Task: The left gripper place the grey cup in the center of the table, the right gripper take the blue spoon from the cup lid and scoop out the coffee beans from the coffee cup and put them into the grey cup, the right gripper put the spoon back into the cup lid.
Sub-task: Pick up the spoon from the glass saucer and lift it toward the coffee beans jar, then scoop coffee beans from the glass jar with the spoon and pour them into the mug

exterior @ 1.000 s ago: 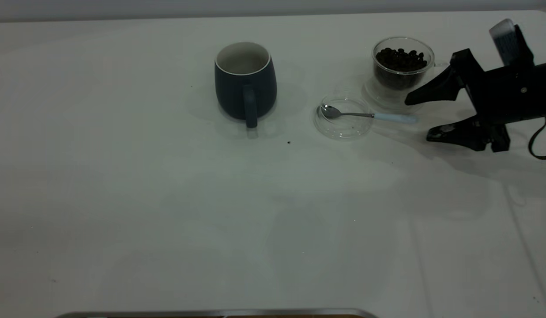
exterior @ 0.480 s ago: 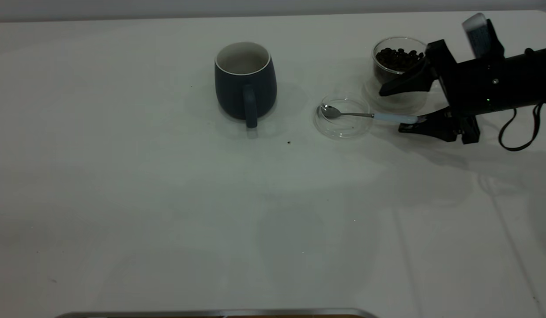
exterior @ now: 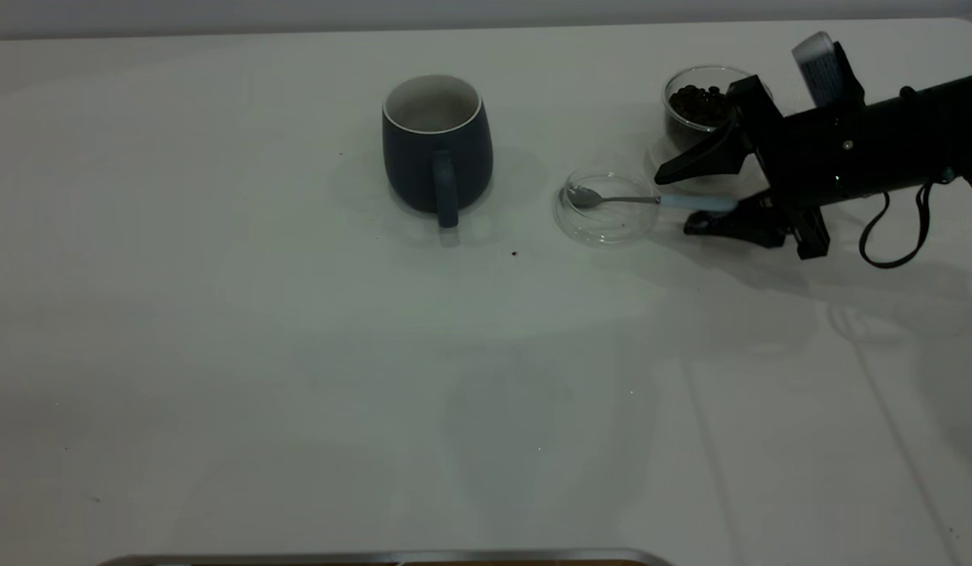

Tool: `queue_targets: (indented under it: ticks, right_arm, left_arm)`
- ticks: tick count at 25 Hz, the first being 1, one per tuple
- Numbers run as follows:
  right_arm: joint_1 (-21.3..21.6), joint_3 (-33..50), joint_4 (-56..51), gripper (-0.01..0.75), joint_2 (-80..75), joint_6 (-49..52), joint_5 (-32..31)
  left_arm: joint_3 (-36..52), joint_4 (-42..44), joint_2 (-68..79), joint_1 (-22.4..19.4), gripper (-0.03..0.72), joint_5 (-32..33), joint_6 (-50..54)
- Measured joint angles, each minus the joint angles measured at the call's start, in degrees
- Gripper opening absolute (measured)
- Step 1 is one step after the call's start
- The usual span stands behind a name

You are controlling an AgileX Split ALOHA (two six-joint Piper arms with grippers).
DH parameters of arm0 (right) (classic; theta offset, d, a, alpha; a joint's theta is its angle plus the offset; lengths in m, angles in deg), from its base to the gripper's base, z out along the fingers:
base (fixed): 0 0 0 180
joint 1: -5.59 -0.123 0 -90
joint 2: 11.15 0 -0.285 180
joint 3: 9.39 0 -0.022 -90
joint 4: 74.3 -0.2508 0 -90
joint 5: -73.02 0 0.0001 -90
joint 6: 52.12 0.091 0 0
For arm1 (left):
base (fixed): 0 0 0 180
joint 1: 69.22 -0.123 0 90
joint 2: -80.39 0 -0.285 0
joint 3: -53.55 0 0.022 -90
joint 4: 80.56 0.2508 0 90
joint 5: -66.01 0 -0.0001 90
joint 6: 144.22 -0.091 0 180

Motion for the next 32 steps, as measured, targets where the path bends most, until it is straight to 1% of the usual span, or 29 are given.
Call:
queue_targets:
  ticks: [4,7,11,15,16,22,32]
  right_arm:
    - [-0.06,-0.47,0.00,0.356,0.00,-1.59,0.17]
    - [-0.12,-0.47,0.00,0.268,0.00,-2.75,0.29]
    - [0.04,-0.59,0.18,0.188,0.00,-5.84,0.33]
    - [1.08,-0.66,3.94,0.123,0.13,-7.64,-1.53]
    - [1.21,-0.66,5.17,0.113,0.42,-7.89,-1.68]
    - [1.84,-0.20,12.97,0.111,4.46,-6.36,-0.03]
    - [1.96,0.09,25.74,0.106,19.05,2.31,0.53]
  left_arm:
    - [0.00,0.00,0.00,0.00,0.530,0.00,0.00]
    - [0.00,0.00,0.00,0.00,0.530,0.00,0.00]
    - [0.00,0.00,0.00,0.00,0.530,0.00,0.00]
    - [0.00,0.00,0.00,0.00,0.530,0.00,0.00]
    - [0.00,0.00,0.00,0.00,0.530,0.00,0.00]
    - [0.00,0.00,0.00,0.00,0.530,0.00,0.00]
    - [0.00,0.00,0.00,0.00,0.530,0.02,0.00]
